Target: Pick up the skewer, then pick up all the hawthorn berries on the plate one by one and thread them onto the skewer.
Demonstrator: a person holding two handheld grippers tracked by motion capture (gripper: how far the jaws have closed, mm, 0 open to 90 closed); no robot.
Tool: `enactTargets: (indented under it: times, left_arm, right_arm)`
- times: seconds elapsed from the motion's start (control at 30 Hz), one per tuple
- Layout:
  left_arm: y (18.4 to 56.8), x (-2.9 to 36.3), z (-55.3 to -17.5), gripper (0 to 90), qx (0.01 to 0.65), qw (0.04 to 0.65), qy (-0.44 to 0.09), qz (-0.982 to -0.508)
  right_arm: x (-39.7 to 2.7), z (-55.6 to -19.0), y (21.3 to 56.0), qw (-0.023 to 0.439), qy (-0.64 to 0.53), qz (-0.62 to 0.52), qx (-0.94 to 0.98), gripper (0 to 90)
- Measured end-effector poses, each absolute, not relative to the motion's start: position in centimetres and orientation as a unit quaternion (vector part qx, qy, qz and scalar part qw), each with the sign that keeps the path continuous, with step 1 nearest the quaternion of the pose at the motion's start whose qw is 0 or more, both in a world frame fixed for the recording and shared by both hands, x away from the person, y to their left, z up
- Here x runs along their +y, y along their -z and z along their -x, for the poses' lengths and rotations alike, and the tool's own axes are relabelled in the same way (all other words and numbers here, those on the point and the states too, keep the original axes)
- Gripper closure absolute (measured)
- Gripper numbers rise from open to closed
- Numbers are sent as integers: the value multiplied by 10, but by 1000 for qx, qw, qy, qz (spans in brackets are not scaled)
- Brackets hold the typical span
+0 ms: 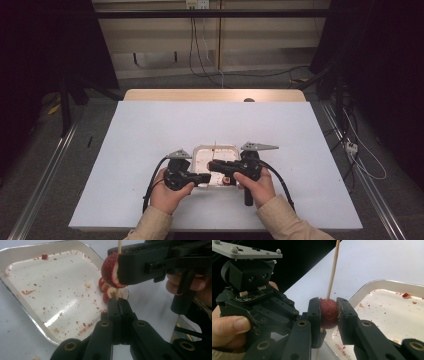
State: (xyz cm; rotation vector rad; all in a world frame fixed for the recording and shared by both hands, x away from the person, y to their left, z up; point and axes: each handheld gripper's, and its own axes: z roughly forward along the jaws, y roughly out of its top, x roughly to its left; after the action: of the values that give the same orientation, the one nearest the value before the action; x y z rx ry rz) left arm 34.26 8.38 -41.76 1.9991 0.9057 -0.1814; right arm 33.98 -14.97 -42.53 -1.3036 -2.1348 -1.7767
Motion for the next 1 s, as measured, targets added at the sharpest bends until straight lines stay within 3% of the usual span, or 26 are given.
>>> enactTargets:
  times: [0.27,0.37,0.47,0.8,1.0]
  left_arm:
    - [418,85,-342,900,370,458,74,-805]
    - [418,87,-343,900,374,454,69,-806]
    - [418,90,-343,900,375,450,69,-807]
    - [419,91,-343,900,375,446,62,-810]
    - [419,87,-342,900,371,449,63,-810]
  right_arm:
    - [-149,-340,426,37,578,421,-698,741]
    - [-149,-340,425,34,582,419,-696,701]
    - [-152,-340,423,31,585,428,-689,564]
    - [-174,-345,420,-6,574,444,-688,396]
    - [-163,-342,422,15,579,434,-690,464]
